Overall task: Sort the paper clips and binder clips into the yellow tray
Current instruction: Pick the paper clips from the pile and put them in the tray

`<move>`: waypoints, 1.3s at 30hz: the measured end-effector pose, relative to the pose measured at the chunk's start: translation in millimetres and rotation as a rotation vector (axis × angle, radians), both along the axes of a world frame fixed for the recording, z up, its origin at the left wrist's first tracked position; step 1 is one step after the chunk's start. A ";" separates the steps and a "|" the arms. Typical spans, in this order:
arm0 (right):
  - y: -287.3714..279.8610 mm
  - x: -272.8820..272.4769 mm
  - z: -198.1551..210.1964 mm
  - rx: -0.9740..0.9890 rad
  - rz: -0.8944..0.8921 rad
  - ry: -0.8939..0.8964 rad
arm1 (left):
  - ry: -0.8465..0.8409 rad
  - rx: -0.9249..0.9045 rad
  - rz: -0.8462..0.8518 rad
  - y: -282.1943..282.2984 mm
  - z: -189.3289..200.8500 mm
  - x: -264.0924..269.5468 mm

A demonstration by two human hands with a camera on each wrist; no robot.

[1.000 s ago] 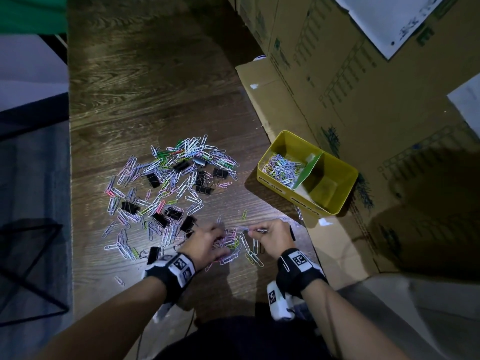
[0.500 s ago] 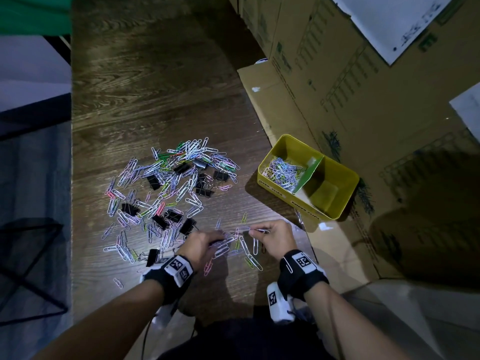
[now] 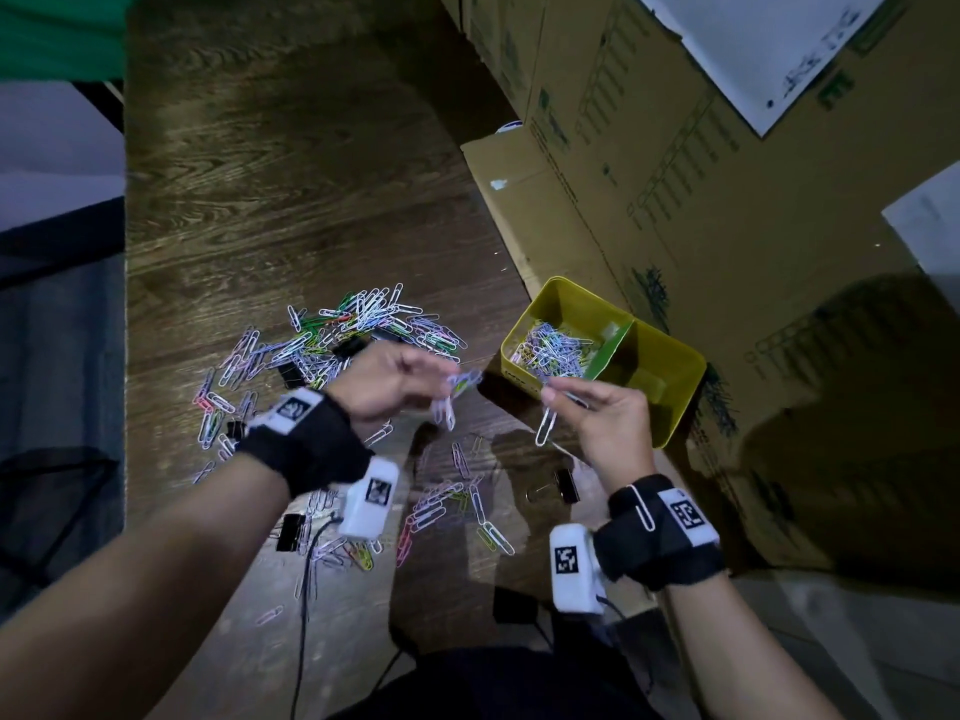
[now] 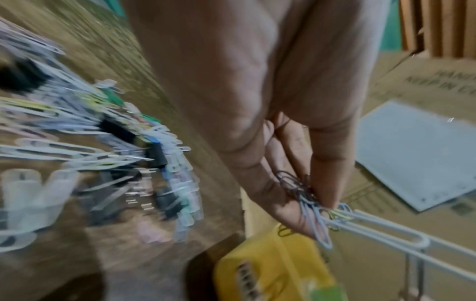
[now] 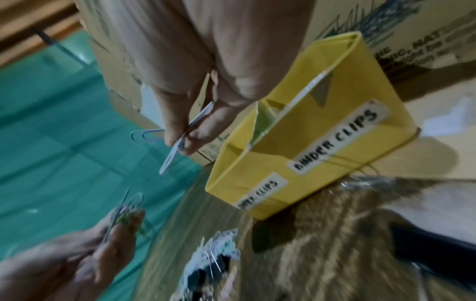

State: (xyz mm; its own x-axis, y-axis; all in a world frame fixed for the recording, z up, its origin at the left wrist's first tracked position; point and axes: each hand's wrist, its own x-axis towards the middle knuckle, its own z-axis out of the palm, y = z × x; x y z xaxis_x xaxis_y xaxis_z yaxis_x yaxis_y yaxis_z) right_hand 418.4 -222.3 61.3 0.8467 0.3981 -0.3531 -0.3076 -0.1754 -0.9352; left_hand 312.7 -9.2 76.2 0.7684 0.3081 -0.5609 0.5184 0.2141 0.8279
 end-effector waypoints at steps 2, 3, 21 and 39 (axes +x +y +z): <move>1.9 12.0 9.2 0.044 -0.059 -0.006 | -0.070 -0.020 0.030 -1.2 12.4 31.2; 3.3 18.5 12.5 0.054 -0.072 -0.019 | -0.094 -0.022 0.029 -3.6 16.7 47.3; 45.7 88.9 -11.7 -0.673 0.250 -0.433 | -0.090 0.415 -0.032 -38.5 -20.8 79.5; 12.7 -33.0 -40.5 -0.534 1.041 -0.627 | -0.048 1.038 -0.936 -72.1 -117.4 -106.8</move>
State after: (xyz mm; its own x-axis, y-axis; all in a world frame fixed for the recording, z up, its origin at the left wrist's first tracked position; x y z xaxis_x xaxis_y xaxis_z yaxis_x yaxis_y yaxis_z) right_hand 385.4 -209.6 20.8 0.3092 0.8913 -0.3318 0.6487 -0.4527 -0.6117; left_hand 205.9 -81.2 -41.3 0.9290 -0.0708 -0.3634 0.0930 -0.9055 0.4140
